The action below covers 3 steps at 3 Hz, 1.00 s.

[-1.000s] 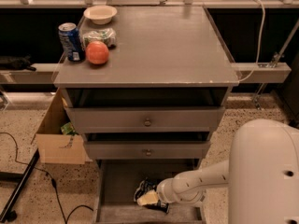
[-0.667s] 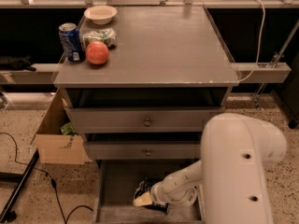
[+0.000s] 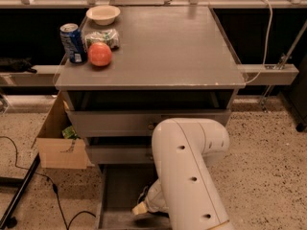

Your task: Pick blue chip bag from bottom drawer and place on counter

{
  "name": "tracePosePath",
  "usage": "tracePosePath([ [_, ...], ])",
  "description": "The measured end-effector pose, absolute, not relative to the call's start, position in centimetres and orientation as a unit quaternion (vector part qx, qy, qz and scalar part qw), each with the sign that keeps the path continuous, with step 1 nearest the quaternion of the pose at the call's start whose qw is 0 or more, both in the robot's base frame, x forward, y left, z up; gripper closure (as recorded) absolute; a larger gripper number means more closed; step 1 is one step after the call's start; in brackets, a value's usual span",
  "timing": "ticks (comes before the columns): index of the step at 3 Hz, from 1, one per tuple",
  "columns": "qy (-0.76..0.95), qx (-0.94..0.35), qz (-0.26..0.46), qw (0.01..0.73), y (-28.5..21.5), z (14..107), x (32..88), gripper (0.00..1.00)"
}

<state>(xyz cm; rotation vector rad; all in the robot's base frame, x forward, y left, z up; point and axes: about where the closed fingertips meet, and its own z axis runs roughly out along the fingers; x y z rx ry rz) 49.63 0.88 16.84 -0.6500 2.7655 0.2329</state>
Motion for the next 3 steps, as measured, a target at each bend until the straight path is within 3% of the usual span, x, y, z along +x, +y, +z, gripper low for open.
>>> tracePosePath([
  [3, 0.962, -0.229, 0.089, 0.119, 0.7, 15.5, 50.9, 0.00],
])
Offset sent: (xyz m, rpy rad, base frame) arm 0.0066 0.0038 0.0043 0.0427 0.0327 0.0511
